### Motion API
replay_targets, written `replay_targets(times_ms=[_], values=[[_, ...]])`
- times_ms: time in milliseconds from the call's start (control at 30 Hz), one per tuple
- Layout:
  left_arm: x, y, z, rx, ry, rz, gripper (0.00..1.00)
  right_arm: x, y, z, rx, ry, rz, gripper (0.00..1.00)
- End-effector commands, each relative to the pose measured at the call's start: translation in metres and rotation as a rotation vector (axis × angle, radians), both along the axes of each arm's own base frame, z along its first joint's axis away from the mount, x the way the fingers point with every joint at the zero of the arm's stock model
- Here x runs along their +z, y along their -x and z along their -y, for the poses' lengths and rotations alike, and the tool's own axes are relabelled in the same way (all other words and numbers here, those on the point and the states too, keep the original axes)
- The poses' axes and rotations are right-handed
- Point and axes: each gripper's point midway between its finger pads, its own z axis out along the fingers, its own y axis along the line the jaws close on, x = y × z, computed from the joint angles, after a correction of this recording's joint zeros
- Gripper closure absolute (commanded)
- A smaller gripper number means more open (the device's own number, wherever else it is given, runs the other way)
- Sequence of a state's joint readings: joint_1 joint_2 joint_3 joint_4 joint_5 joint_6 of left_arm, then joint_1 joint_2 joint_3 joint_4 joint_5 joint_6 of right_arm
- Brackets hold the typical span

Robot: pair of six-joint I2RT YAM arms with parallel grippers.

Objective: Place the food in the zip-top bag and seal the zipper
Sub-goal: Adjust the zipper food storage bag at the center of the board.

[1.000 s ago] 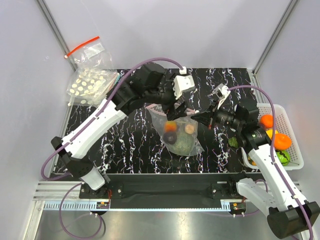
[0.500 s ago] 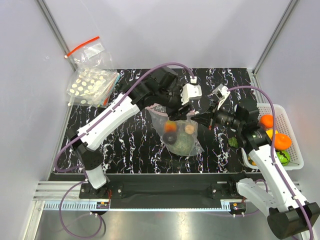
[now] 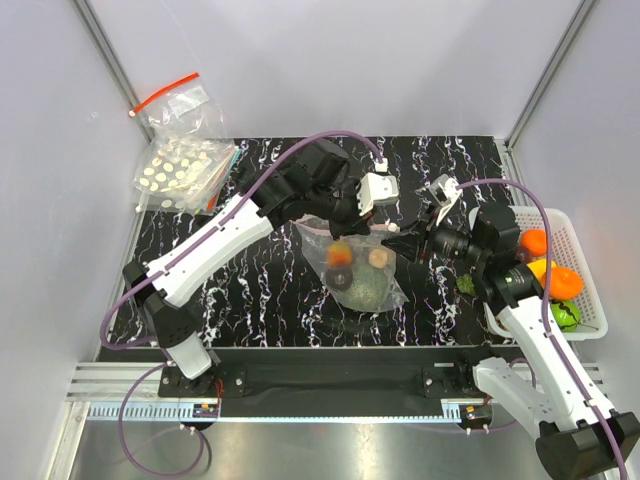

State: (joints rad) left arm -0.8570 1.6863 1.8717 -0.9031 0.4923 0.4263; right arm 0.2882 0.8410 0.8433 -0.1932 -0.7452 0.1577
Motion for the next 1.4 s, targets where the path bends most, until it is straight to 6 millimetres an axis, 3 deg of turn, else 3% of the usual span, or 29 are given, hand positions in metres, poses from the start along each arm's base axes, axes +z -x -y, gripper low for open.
replay_targets(times_ms=[0, 33, 133, 200, 267, 467, 567, 600, 633, 700, 767, 800, 833, 1000, 1033, 1067, 1167, 1333, 1367], values=[[0.033, 0.004, 0.001, -0.006, 0.101, 0.060, 1.00, 0.011, 0.003, -0.003, 0.019, -0.025, 0.072, 0.60], [0.033, 0.004, 0.001, -0.005, 0.104, 0.062, 1.00, 0.011, 0.004, -0.003, 0.017, -0.027, 0.072, 0.54], [0.033, 0.005, -0.001, 0.000, 0.105, 0.064, 1.00, 0.004, 0.004, -0.002, 0.009, -0.034, 0.064, 0.53], [0.034, 0.007, 0.000, -0.005, 0.109, 0.053, 1.00, 0.003, 0.004, -0.002, 0.005, -0.045, 0.071, 0.62], [0.033, 0.007, -0.001, -0.006, 0.105, 0.051, 1.00, 0.000, 0.002, -0.002, 0.000, -0.043, 0.064, 0.85], [0.034, 0.009, -0.002, -0.013, 0.103, 0.054, 1.00, 0.004, 0.001, -0.001, -0.018, -0.054, 0.068, 0.92], [0.034, 0.010, -0.003, -0.012, 0.099, 0.053, 1.00, 0.007, 0.001, 0.000, -0.028, -0.057, 0.079, 0.85], [0.034, 0.010, -0.003, -0.013, 0.098, 0.051, 1.00, 0.009, 0.001, 0.001, -0.034, -0.057, 0.085, 0.65], [0.034, 0.010, -0.003, -0.013, 0.097, 0.053, 1.00, 0.009, 0.000, 0.002, -0.045, -0.058, 0.085, 0.58], [0.032, 0.010, -0.003, -0.012, 0.095, 0.047, 1.00, 0.010, 0.000, 0.003, -0.048, -0.061, 0.090, 0.58], [0.032, 0.010, -0.002, -0.017, 0.095, 0.047, 1.00, 0.013, 0.000, 0.003, -0.055, -0.067, 0.091, 0.61], [0.031, 0.011, -0.003, -0.021, 0.089, 0.040, 1.00, 0.013, -0.001, 0.003, -0.052, -0.067, 0.090, 0.70], [0.033, 0.012, -0.002, -0.024, 0.095, 0.039, 1.00, 0.013, 0.000, 0.001, -0.042, -0.069, 0.088, 0.88], [0.037, 0.015, -0.001, -0.041, 0.104, 0.030, 0.99, 0.011, -0.002, 0.000, -0.042, -0.069, 0.074, 1.00], [0.038, 0.015, -0.002, -0.040, 0.105, 0.032, 0.95, 0.011, -0.002, 0.000, -0.039, -0.071, 0.074, 1.00], [0.038, 0.015, -0.002, -0.040, 0.106, 0.034, 0.78, 0.011, -0.001, 0.000, -0.034, -0.068, 0.078, 1.00], [0.049, 0.018, 0.000, -0.058, 0.146, 0.052, 0.52, 0.010, -0.001, -0.001, -0.026, -0.063, 0.081, 1.00], [0.078, 0.026, 0.005, -0.102, 0.220, 0.071, 0.48, 0.011, 0.004, -0.002, -0.004, -0.062, 0.092, 1.00], [0.075, 0.026, 0.007, -0.112, 0.210, 0.053, 0.48, 0.012, 0.005, -0.002, 0.001, -0.063, 0.100, 1.00]])
